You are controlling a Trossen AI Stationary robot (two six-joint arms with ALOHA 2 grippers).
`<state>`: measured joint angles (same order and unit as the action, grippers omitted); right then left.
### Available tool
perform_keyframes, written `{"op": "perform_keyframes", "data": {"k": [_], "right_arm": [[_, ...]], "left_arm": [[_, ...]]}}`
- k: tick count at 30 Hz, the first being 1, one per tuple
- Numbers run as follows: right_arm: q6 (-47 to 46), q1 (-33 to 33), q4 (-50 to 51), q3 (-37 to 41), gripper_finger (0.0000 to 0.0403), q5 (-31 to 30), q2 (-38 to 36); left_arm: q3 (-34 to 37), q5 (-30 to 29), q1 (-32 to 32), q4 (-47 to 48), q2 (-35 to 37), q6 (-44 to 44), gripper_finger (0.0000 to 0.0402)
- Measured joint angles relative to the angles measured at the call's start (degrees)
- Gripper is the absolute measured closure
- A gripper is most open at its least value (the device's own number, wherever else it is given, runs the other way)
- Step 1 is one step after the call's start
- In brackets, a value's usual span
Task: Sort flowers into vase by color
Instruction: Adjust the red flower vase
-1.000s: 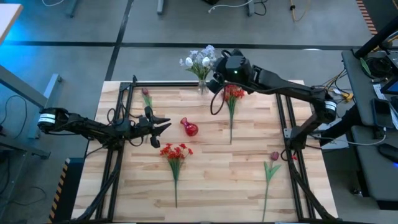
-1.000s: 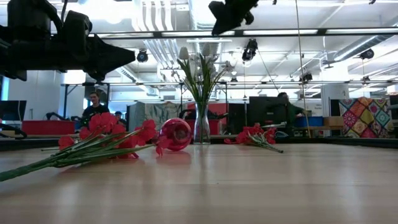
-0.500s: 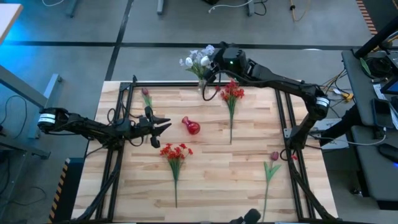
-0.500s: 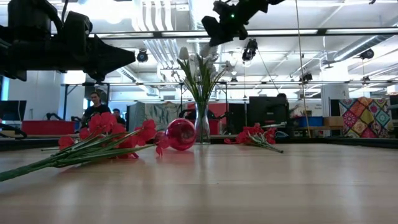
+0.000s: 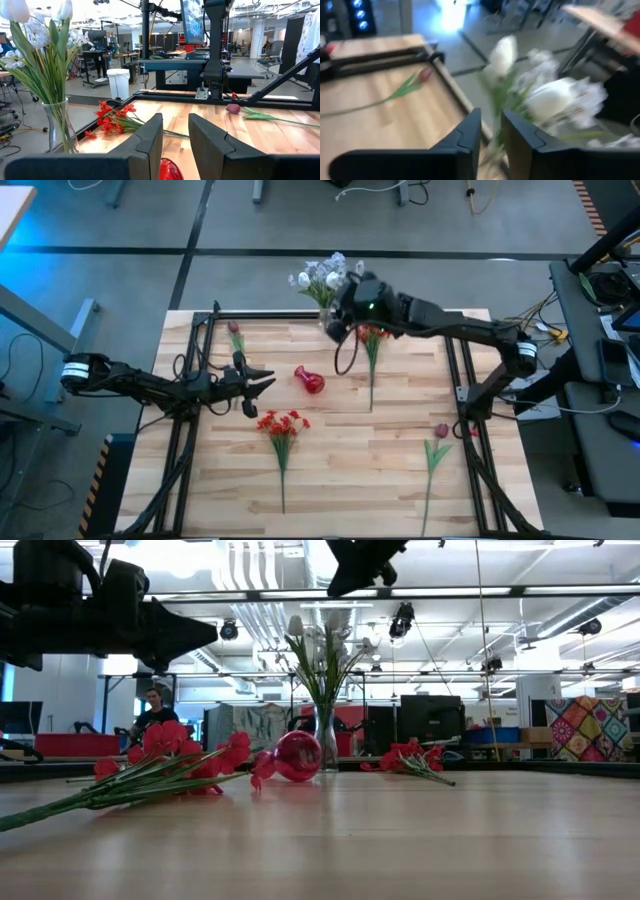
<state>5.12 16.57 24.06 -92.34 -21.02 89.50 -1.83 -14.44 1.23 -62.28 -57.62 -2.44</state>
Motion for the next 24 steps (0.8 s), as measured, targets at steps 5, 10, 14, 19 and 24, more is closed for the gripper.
{"op": "perform_keyframes", "data": {"k": [5, 10, 14, 19, 24], "right_arm": [[-5.7, -5.7, 5.7, 1.0, 0.0276, 0.1, 2.9], [-9.2, -10.9, 7.0, 1.4, 0.0229, 0.5, 7.8], [-12.3, -13.2, 6.5, 1.3, 0.0201, 0.8, 12.1], [-17.4, -12.7, 5.0, 0.8, 0.0177, 4.7, 17.5], [-18.0, -10.9, 3.3, 0.8, 0.0171, 6.5, 22.0]], "left_arm": [[0.4, 0.0, 0.0, 0.3, 0.5, 0.2, 0.0323], [0.9, 0.0, 0.0, 0.2, 1.4, 0.2, 0.0323], [1.2, 0.0, 0.0, 0.2, 2.5, 0.2, 0.0323], [1.3, 0.0, 0.0, 0.9, 3.4, 0.4, 0.0323], [1.3, 0.0, 0.0, 1.7, 3.6, 0.5, 0.0323]]}}
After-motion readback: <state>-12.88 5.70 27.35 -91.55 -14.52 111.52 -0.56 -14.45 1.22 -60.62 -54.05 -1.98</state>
